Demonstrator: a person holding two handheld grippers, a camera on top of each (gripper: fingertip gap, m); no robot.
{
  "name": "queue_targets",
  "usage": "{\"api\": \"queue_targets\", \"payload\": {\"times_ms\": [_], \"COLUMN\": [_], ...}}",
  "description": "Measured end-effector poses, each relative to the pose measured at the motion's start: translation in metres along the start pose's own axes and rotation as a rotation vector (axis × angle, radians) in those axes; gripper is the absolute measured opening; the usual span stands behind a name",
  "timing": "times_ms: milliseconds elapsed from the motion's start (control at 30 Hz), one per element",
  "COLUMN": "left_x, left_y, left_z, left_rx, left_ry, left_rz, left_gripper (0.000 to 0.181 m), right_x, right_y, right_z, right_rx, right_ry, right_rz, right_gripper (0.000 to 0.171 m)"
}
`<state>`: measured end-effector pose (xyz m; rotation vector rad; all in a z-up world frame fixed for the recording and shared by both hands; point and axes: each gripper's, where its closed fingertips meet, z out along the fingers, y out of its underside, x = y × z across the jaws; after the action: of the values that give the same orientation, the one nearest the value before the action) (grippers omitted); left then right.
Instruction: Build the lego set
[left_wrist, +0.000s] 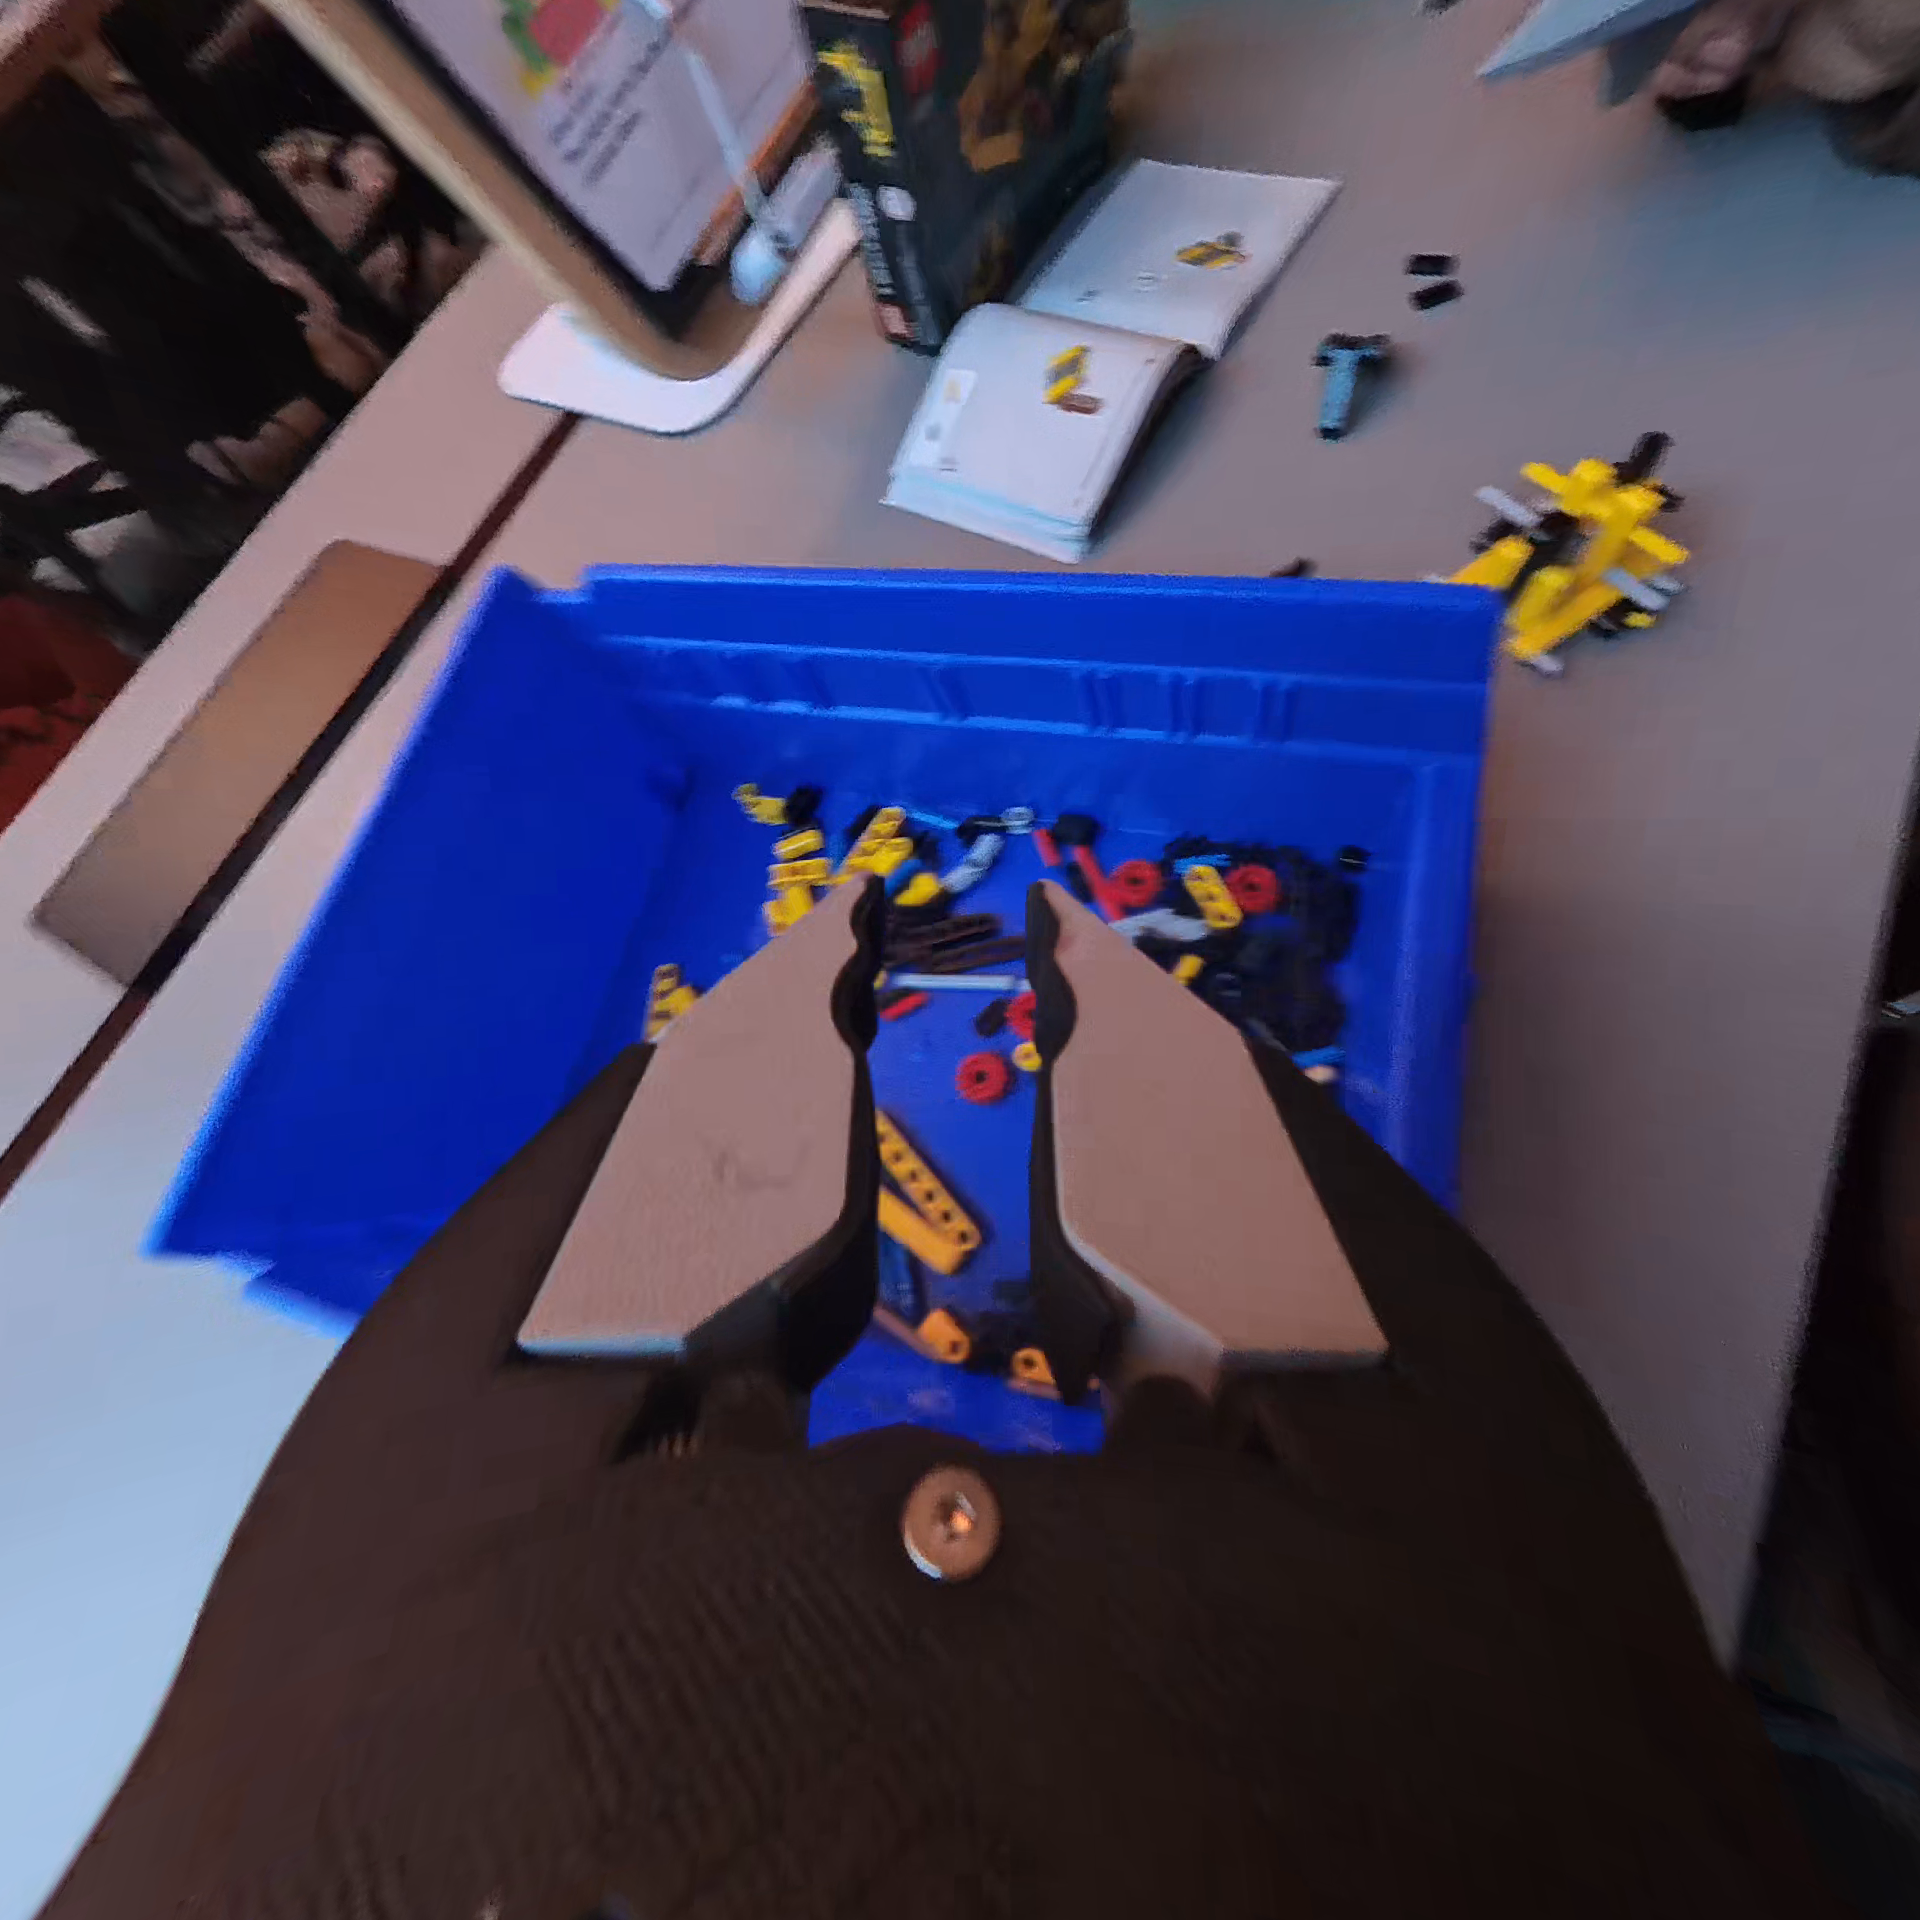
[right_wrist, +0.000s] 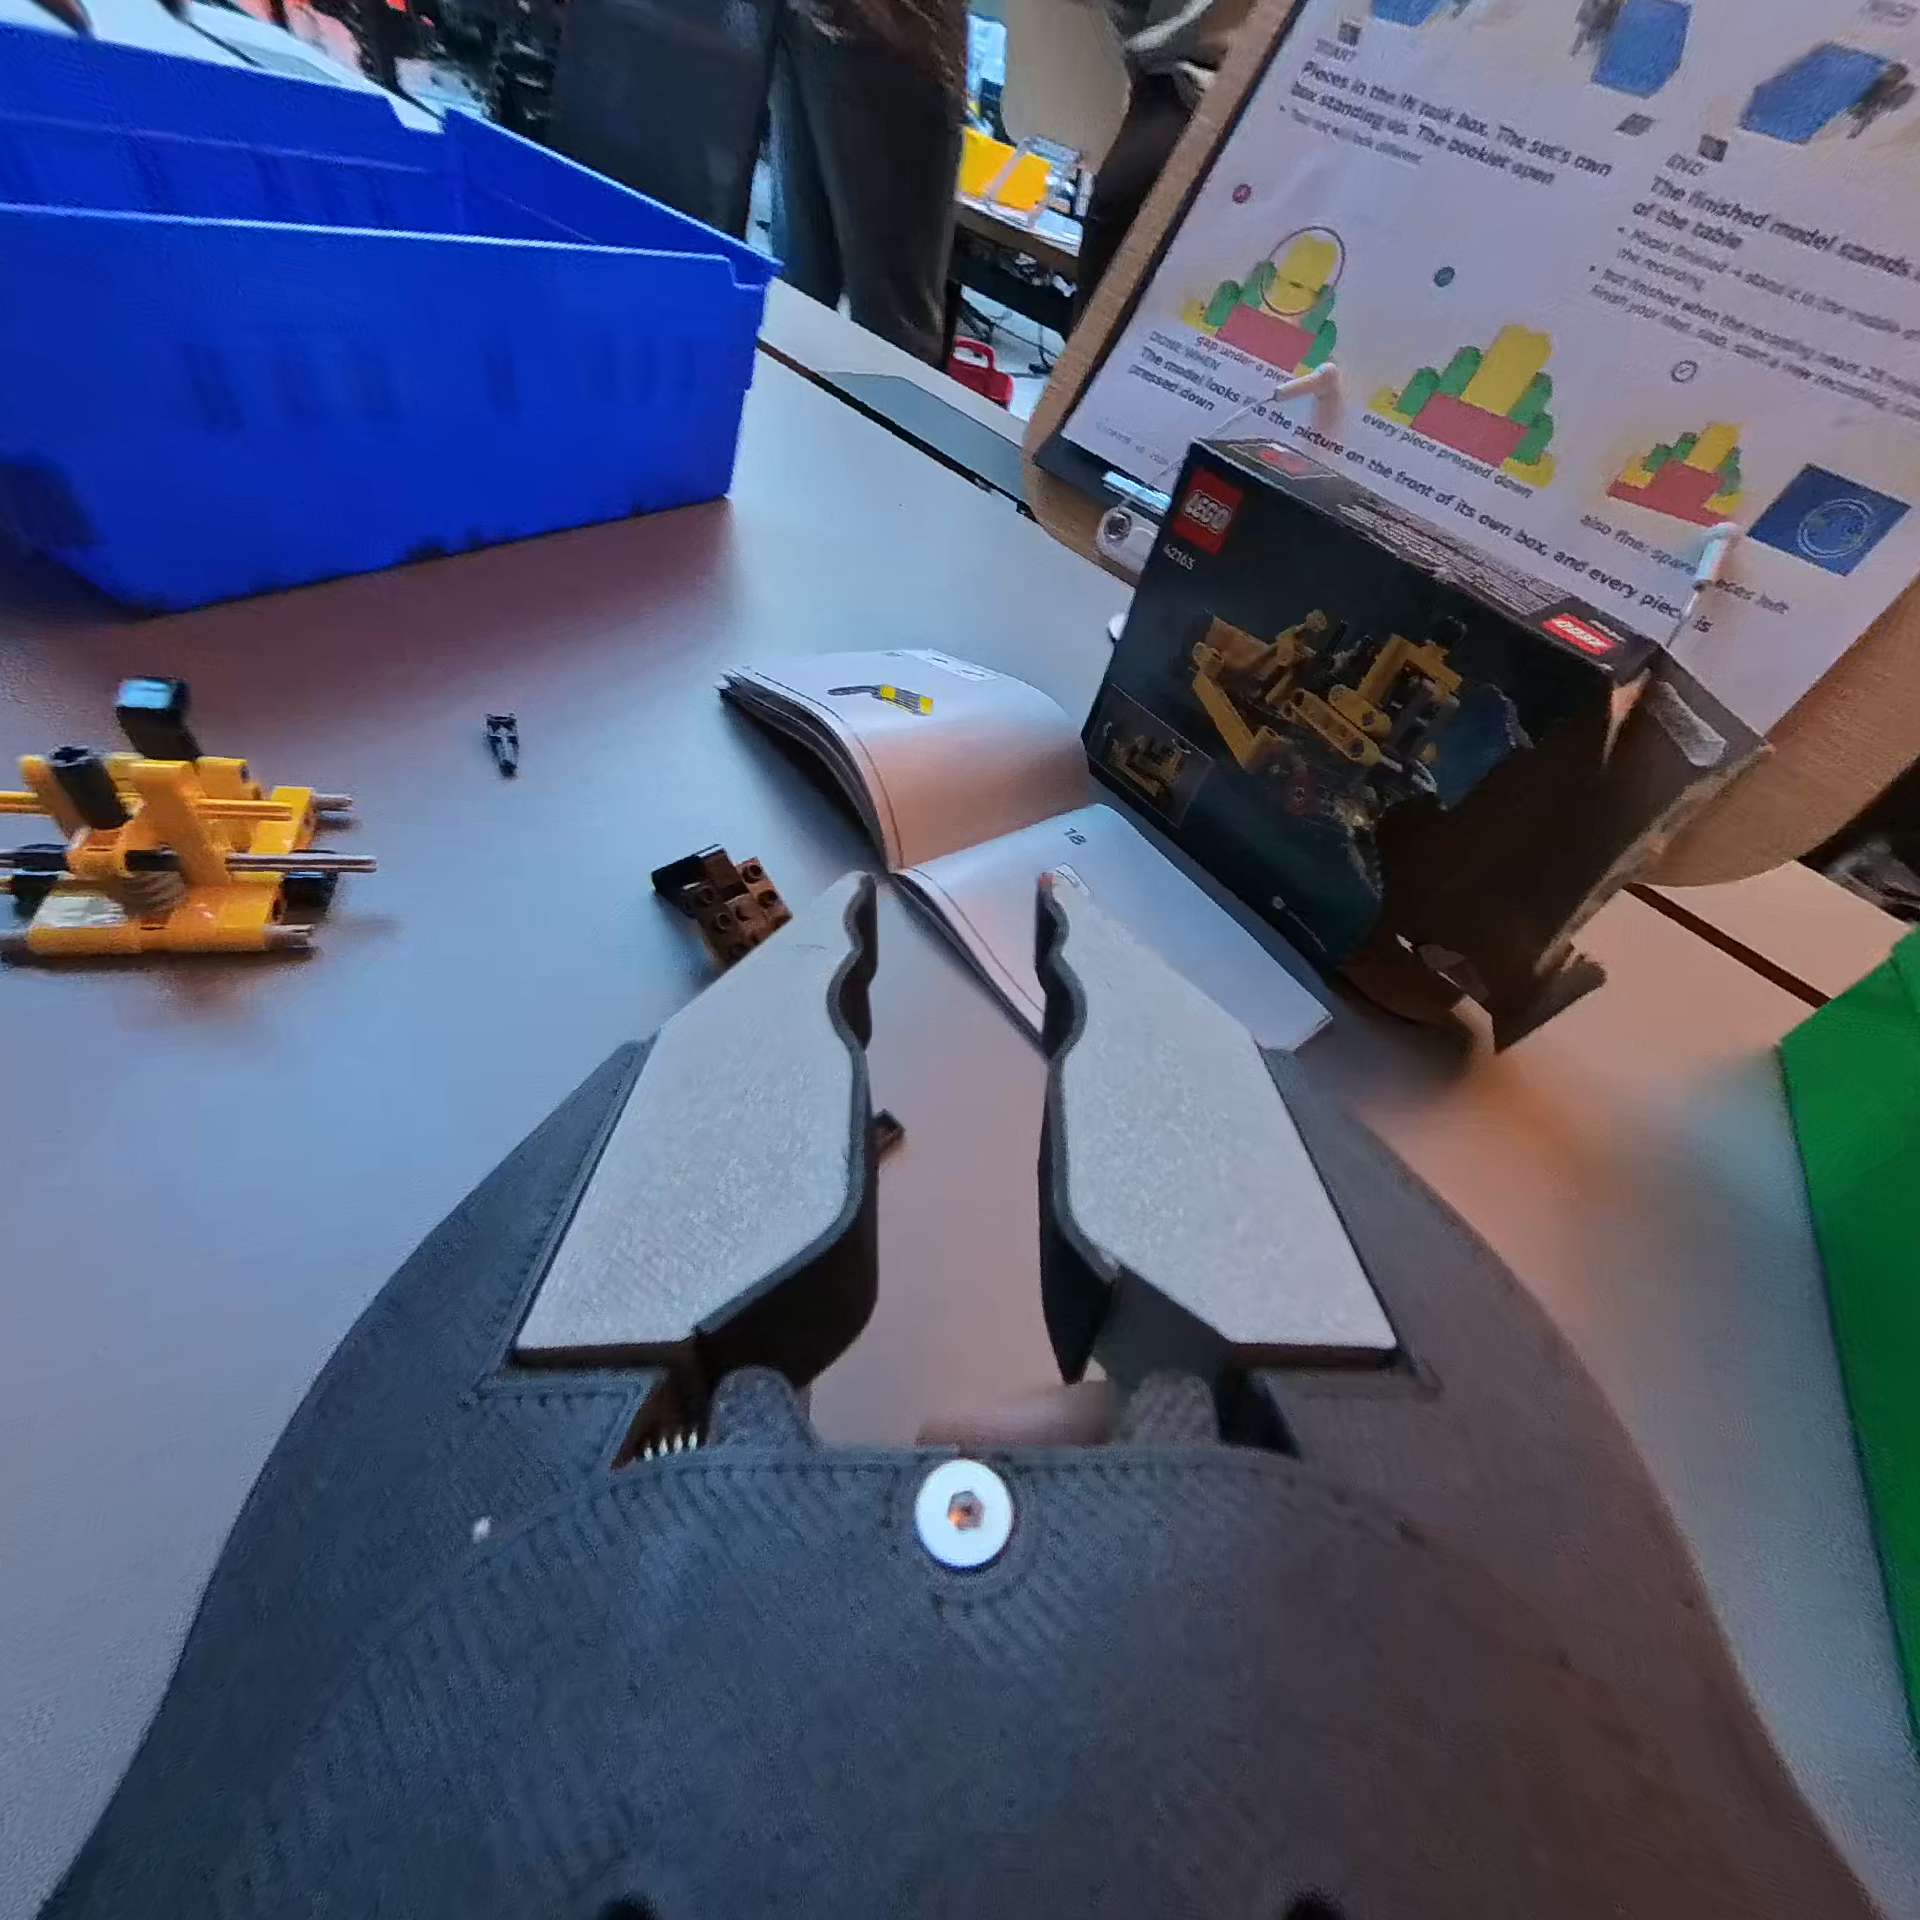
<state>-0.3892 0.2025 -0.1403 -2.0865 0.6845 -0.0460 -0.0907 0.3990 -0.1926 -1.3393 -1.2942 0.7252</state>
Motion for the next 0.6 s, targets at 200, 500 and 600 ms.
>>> {"api": "queue_targets", "payload": {"times_ms": [200,500,600], "left_x": [-0.091,-0.114,-0.108], "left_y": [0.024,0.037,0.031], "left_z": [-0.021,-0.036,-0.032], "left_rx": [0.15,0.36,0.387], "left_ry": [-0.199,-0.154,-0.101], "left_rz": [-0.189,-0.443,-0.47], "left_gripper": [0.025,0.026,0.028], "right_x": [0.018,0.026,0.025], "right_y": [0.011,0.014,0.015], "right_z": [0.003,0.006,0.008], "right_rx": [-0.074,-0.096,-0.103], "right_ry": [0.117,0.145,0.131], "right_rz": [0.006,-0.004,-0.011], "right_gripper": [0.028,0.027,0.027]}}
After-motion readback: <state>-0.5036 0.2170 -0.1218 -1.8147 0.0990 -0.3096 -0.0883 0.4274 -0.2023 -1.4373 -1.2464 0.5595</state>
